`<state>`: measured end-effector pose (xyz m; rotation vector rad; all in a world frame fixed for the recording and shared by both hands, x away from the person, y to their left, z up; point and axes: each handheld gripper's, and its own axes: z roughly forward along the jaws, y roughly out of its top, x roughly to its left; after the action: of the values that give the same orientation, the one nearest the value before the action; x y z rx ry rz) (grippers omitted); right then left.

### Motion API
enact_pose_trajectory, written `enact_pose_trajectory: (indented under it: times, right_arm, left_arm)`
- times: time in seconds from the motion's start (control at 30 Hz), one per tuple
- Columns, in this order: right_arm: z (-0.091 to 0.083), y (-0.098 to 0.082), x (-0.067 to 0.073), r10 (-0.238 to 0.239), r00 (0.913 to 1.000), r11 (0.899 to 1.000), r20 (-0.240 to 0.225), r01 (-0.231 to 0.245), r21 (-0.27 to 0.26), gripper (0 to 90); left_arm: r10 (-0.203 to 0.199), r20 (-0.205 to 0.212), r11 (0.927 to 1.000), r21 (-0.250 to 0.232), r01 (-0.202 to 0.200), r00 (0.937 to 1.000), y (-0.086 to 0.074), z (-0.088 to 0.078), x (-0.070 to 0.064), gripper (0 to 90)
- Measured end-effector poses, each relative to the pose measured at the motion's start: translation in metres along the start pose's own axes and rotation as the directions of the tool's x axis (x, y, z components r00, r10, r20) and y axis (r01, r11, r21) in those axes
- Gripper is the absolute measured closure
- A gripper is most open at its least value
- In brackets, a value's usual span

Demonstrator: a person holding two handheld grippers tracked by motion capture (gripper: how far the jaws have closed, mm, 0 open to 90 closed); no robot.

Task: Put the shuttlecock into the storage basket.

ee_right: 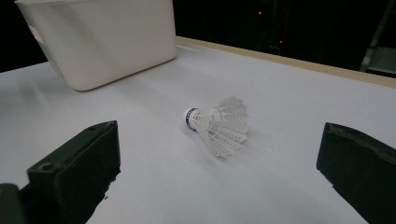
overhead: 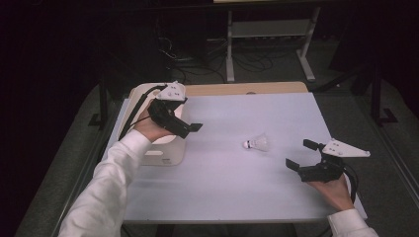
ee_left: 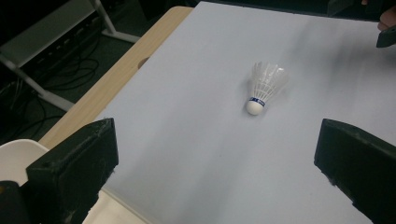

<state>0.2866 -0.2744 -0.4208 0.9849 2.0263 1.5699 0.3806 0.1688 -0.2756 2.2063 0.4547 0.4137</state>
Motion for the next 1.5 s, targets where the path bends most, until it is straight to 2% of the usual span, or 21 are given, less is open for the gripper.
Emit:
enact_pose_trajectory:
  times: [0.13, 0.27, 0.47, 0.8, 0.87, 1.03, 1.07, 1.13, 1.2, 1.5]
  right_arm:
    - [0.000, 0.000, 0.000, -0.002, 1.0000, 1.000, -0.002, 0.002, 0.002, 0.0]
    - [0.000, -0.001, 0.000, -0.001, 1.0000, 1.000, -0.003, 0.001, 0.003, 0.0]
    - [0.000, -0.001, 0.000, -0.003, 1.0000, 1.000, -0.003, 0.004, 0.006, 0.0]
    - [0.000, -0.002, 0.000, -0.008, 0.9999, 1.000, -0.008, 0.008, 0.007, 0.0]
    - [-0.001, -0.002, 0.001, -0.004, 0.9999, 1.000, -0.009, 0.004, 0.009, 0.0]
    - [-0.001, -0.002, 0.001, -0.002, 1.0000, 1.000, -0.008, 0.002, 0.009, 0.0]
    - [-0.001, -0.002, 0.001, -0.002, 1.0000, 1.000, -0.008, 0.002, 0.007, 0.0]
    - [-0.002, -0.002, 0.001, -0.005, 0.9999, 1.000, -0.009, 0.005, 0.005, 0.0]
    - [-0.002, -0.002, 0.001, -0.005, 0.9999, 1.000, -0.010, 0.005, 0.004, 0.0]
    - [-0.003, -0.001, 0.004, -0.014, 0.9998, 1.000, -0.014, 0.014, -0.010, 0.0]
  left_arm:
    - [-0.001, 0.013, 0.9997, 0.023, 0.000, 0.9999, 0.001, 0.005, 0.000, 0.0]
    - [0.019, 0.022, 0.9984, 0.054, -0.020, 0.9996, 0.004, 0.008, 0.001, 0.0]
    - [0.018, 0.036, 0.9976, 0.066, -0.020, 0.9992, 0.007, 0.017, 0.000, 0.0]
    - [0.044, 0.067, 0.9916, 0.118, -0.052, 0.9968, 0.010, 0.033, -0.001, 0.0]
    - [0.037, 0.072, 0.9922, 0.116, -0.045, 0.9967, 0.012, 0.037, -0.002, 0.0]
    - [0.057, 0.088, 0.9890, 0.131, -0.068, 0.9945, 0.016, 0.044, -0.004, 0.0]
    - [0.053, 0.091, 0.9902, 0.124, -0.065, 0.9944, 0.016, 0.046, -0.005, 0.0]
    - [0.070, 0.096, 0.9870, 0.137, -0.083, 0.9929, 0.017, 0.048, -0.005, 0.0]
    - [0.064, 0.099, 0.9867, 0.143, -0.078, 0.9931, 0.018, 0.051, -0.006, 0.0]
    - [0.082, 0.121, 0.9806, 0.167, -0.102, 0.9892, 0.019, 0.062, -0.010, 0.0]
